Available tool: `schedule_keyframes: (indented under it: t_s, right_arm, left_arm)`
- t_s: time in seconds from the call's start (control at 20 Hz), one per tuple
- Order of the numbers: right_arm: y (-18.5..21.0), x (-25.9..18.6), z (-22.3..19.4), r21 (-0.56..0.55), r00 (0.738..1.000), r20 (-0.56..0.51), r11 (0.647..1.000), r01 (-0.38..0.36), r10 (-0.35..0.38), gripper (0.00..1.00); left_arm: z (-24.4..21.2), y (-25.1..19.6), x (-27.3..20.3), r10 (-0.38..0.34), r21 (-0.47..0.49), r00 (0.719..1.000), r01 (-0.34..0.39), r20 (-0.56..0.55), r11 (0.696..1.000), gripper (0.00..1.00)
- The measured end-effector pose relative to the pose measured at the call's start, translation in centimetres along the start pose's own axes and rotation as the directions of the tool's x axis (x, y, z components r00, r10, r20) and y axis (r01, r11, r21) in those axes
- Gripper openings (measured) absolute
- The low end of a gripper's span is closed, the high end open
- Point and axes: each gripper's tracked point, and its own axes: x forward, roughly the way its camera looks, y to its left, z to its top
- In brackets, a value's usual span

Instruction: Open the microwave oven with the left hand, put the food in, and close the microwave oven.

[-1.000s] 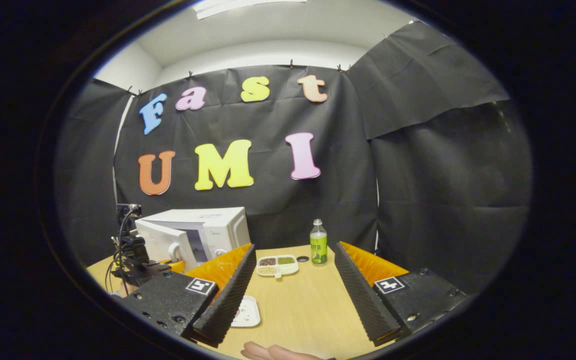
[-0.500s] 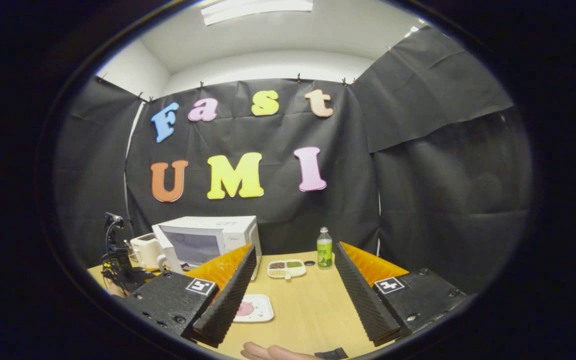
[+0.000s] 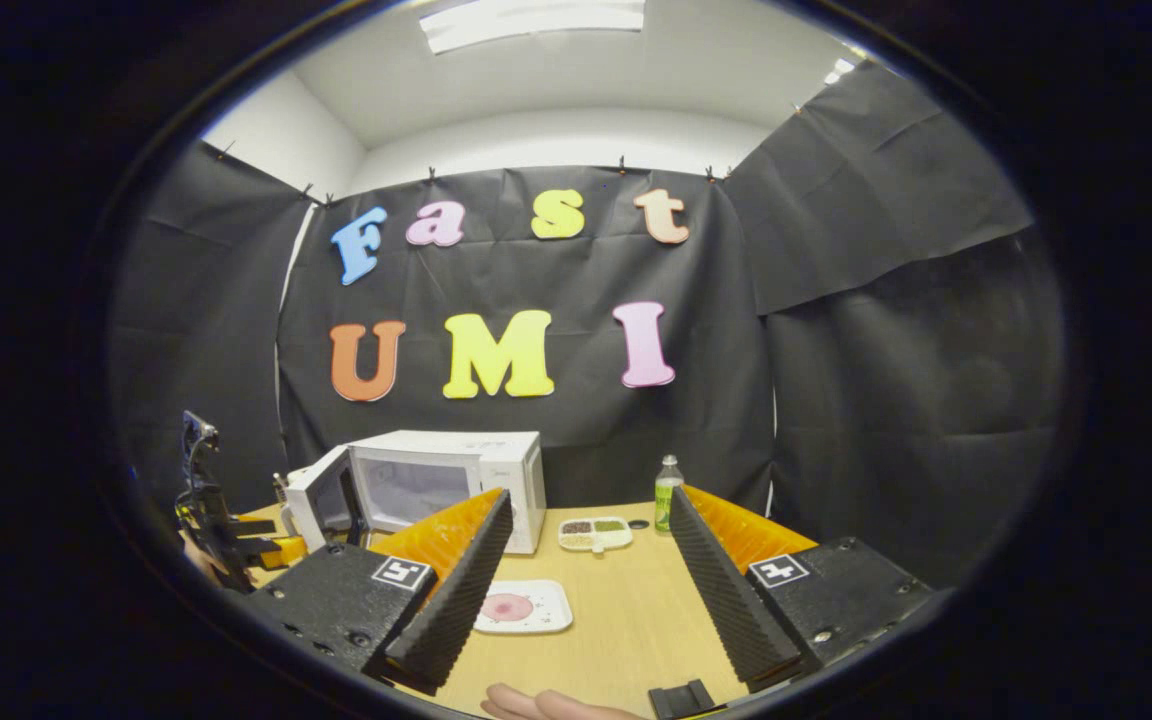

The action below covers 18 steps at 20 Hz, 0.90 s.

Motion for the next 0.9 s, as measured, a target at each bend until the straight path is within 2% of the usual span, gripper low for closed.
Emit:
schedule_keyframes:
  t_s: [0.1,0.2,0.25,0.3,0.35,0.45,0.5,0.55,0.6,0.65,0.7,0.75,0.8,0.9]
  right_arm:
    - [0.1,-0.4,-0.2,-0.003,1.000,-0.002,1.000,-0.001,0.001,1.00]
    - [0.3,-0.8,-0.3,-0.007,1.000,-0.002,1.000,-0.011,0.011,1.00]
    - [0.2,-0.7,-0.5,-0.016,1.000,-0.007,1.000,-0.011,0.011,0.91]
    - [0.2,-0.6,-0.4,-0.030,1.000,-0.012,0.999,-0.012,0.012,0.91]
    - [0.2,-0.3,-0.4,-0.050,1.000,-0.020,0.999,-0.014,0.013,1.00]
    - [0.4,0.4,-0.4,-0.084,0.999,-0.043,0.996,-0.032,0.028,1.00]
    - [0.5,1.0,-0.3,-0.092,0.998,-0.057,0.995,-0.044,0.039,1.00]
    - [0.5,1.6,-0.1,-0.088,0.997,-0.069,0.995,-0.050,0.044,1.00]
    - [0.3,2.4,-0.1,-0.083,0.995,-0.087,0.995,-0.052,0.044,0.92]
    - [-0.1,3.3,-0.4,-0.080,0.993,-0.110,0.995,-0.052,0.043,0.92]
    - [-0.2,4.4,-0.6,-0.078,0.990,-0.137,0.995,-0.055,0.044,0.92]
    - [-0.3,5.5,-1.2,-0.075,0.983,-0.174,0.995,-0.066,0.052,1.00]
    - [-0.1,6.7,-1.8,-0.073,0.975,-0.213,0.994,-0.086,0.069,1.00]
    - [0.0,9.2,-3.2,-0.068,0.948,-0.303,0.990,-0.120,0.094,1.00]
  left_arm:
    - [0.2,2.4,-2.0,0.065,-0.039,0.998,-0.065,-0.010,0.997,0.98]
    - [0.9,3.5,-4.3,0.096,-0.038,0.995,-0.096,0.002,0.995,0.97]
    - [1.2,3.9,-5.4,0.106,-0.037,0.994,-0.106,0.008,0.994,0.95]
    - [1.8,3.9,-6.5,0.108,-0.045,0.994,-0.107,0.016,0.993,0.95]
    - [2.5,3.8,-7.3,0.104,-0.056,0.994,-0.103,0.018,0.993,0.95]
    - [4.1,3.2,-9.1,0.102,-0.048,0.994,-0.099,0.050,0.994,0.95]
    - [5.0,3.2,-9.7,0.106,-0.040,0.992,-0.104,0.062,0.994,0.84]
    - [5.9,3.1,-10.0,0.106,-0.039,0.992,-0.103,0.075,0.994,0.95]
    - [6.9,2.9,-10.3,0.105,-0.050,0.990,-0.100,0.090,0.994,0.95]
    - [7.9,2.7,-10.7,0.102,-0.065,0.989,-0.096,0.105,0.993,0.95]
    - [8.9,2.5,-11.0,0.104,-0.078,0.988,-0.095,0.117,0.992,0.95]
    - [9.7,2.5,-11.1,0.109,-0.085,0.986,-0.099,0.127,0.991,0.84]
    - [10.5,2.3,-11.3,0.113,-0.082,0.984,-0.103,0.136,0.991,0.95]
    - [11.5,2.1,-11.4,0.125,-0.074,0.980,-0.115,0.153,0.991,0.95]
